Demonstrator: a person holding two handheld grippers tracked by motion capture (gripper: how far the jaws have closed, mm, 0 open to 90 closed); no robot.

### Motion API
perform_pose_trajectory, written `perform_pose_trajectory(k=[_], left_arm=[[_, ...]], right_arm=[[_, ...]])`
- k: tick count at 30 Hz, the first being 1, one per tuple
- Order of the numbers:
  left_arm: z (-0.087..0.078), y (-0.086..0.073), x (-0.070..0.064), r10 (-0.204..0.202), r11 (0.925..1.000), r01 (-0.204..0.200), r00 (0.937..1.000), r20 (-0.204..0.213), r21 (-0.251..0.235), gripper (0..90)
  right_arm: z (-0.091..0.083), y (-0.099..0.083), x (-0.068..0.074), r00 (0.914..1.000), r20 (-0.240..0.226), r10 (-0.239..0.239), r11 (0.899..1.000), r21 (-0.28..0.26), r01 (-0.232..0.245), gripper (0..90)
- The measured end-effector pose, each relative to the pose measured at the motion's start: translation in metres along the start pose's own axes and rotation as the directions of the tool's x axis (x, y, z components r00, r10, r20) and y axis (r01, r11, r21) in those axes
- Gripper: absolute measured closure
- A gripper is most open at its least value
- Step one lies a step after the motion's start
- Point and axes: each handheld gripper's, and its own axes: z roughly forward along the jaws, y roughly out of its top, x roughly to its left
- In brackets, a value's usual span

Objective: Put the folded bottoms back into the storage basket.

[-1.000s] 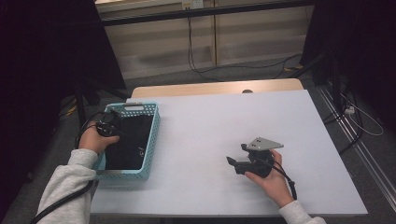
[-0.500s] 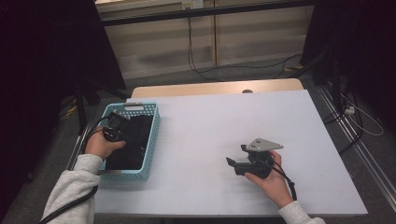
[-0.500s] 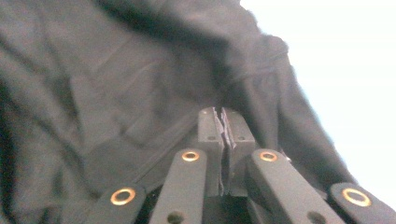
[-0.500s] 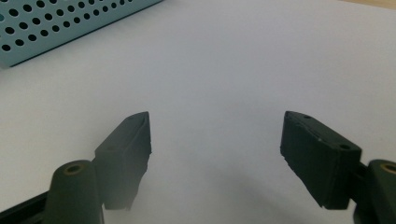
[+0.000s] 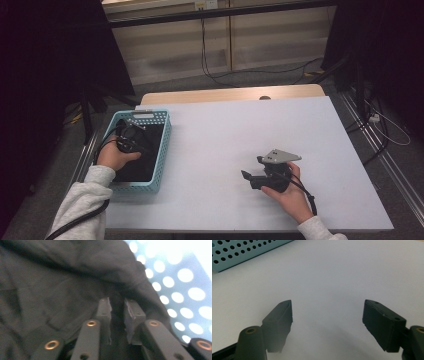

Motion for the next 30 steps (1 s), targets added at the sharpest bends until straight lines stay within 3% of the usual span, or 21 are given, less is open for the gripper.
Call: perform_pose_trajectory(k=[3,5,11,13,15,16,17,21,22,25,26,30], left_arm=[[-0.012,-0.003,0.009,-0.014,0.9997,0.013,0.9994,-0.032,-0.02,67.2],[-0.017,-0.011,0.021,-0.052,0.9987,0.052,0.9976,-0.047,0.002,67.4],[-0.001,-0.025,0.028,-0.066,0.9945,0.069,0.9973,-0.032,0.079,78.3],[0.001,-0.026,0.03,-0.077,0.9947,0.078,0.9967,-0.026,0.066,84.4],[-0.001,-0.026,0.032,-0.053,0.9949,0.058,0.997,-0.056,0.083,87.9],[-0.002,-0.027,0.034,-0.04,0.9924,0.049,0.9962,-0.077,0.113,89.6],[-0.002,-0.027,0.034,-0.04,0.9924,0.049,0.9962,-0.077,0.113,89.7],[-0.005,-0.036,0.043,-0.058,0.9889,0.074,0.9903,-0.126,0.128,89.9],[-0.007,-0.04,0.048,-0.084,0.984,0.104,0.986,-0.144,0.145,89.9],[-0.008,-0.042,0.051,-0.1,0.9819,0.12,0.9854,-0.138,0.146,90.0],[-0.011,-0.041,0.051,-0.132,0.984,0.144,0.9849,-0.112,0.105,89.6],[-0.015,-0.032,0.042,-0.11,0.9912,0.117,0.9892,-0.096,0.062,87.5]], right_arm=[[0.0,0.0,-0.001,1.0,0.003,0.004,1.0,-0.002,-0.004,23.7],[0.0,0.0,-0.001,1.0,0.004,0.005,1.0,-0.003,-0.005,23.7],[0.002,0.001,0.001,1.0,-0.002,-0.005,1.0,-0.002,0.005,23.7],[0.002,0.001,0.002,1.0,-0.002,-0.005,1.0,-0.001,0.005,23.7],[0.003,0.0,0.002,1.0,-0.003,-0.005,1.0,0.0,0.005,23.7],[0.003,0.0,0.002,1.0,-0.003,-0.007,1.0,0.005,0.007,23.7],[0.003,0.0,0.002,1.0,-0.003,-0.007,1.0,0.005,0.007,23.7],[0.003,0.0,0.002,0.9999,0.002,-0.015,1.0,0.006,0.015,23.6],[0.003,0.0,0.001,1.0,0.004,-0.009,1.0,0.007,0.009,23.6],[0.003,0.0,0.001,0.9999,0.005,-0.009,1.0,0.008,0.009,23.6],[0.003,0.0,0.001,0.9999,0.004,-0.01,1.0,0.005,0.01,23.6],[0.004,0.0,0.001,0.9999,0.004,-0.01,1.0,0.01,0.01,23.6]])
